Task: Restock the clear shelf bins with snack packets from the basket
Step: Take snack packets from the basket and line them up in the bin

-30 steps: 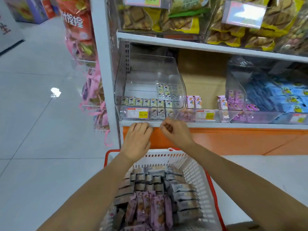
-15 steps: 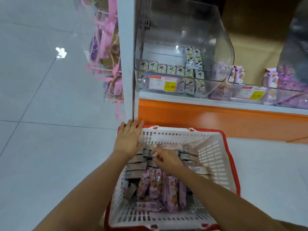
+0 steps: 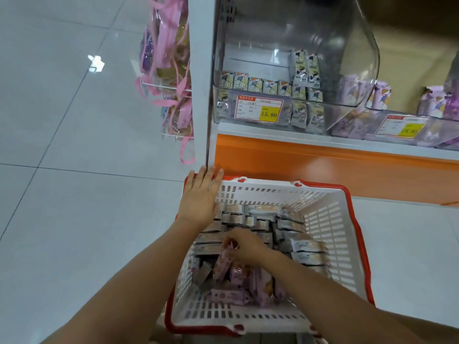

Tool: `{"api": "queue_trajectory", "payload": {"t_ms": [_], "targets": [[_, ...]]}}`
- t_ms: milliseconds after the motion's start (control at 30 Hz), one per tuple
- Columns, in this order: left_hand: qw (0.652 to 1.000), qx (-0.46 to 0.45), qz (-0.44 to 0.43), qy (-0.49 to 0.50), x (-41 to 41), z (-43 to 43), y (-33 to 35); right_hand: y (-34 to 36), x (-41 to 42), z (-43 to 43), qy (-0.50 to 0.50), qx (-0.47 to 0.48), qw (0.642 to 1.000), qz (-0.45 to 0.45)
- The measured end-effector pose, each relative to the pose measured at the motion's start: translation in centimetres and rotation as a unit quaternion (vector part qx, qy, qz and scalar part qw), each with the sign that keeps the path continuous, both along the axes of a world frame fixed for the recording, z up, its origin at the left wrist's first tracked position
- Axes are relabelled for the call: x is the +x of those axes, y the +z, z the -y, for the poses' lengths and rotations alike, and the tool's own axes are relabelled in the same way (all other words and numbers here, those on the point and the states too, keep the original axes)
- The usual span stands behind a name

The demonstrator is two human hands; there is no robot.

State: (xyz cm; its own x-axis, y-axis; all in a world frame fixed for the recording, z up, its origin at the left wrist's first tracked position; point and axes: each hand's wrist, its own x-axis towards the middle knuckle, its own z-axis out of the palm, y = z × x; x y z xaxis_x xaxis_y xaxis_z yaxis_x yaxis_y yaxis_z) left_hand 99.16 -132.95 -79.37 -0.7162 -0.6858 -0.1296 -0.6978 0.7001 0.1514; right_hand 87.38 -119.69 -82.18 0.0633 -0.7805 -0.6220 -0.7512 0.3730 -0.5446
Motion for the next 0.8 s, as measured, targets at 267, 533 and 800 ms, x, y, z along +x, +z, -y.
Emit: {"api": "queue_trajectory", "payload": {"t_ms": [267, 533, 800], "targets": [[0.984, 0.09, -0.148, 0.05, -1.9, -0.5, 3.5, 7.2, -6.0, 1.2, -0.107, -0.145, 0.982, 0.059], [0.79, 0.542, -0.249, 0.141, -4.9, -2.9, 9.8, 16.7, -11.2, 0.4, -0.198, -0.26, 0.936, 0.131], [0.763, 0.554, -0.313, 0.113, -8.2, -5.1, 16.4, 21.5, -12.5, -1.4, -0.306, -0.375, 0.872, 0.074]]}}
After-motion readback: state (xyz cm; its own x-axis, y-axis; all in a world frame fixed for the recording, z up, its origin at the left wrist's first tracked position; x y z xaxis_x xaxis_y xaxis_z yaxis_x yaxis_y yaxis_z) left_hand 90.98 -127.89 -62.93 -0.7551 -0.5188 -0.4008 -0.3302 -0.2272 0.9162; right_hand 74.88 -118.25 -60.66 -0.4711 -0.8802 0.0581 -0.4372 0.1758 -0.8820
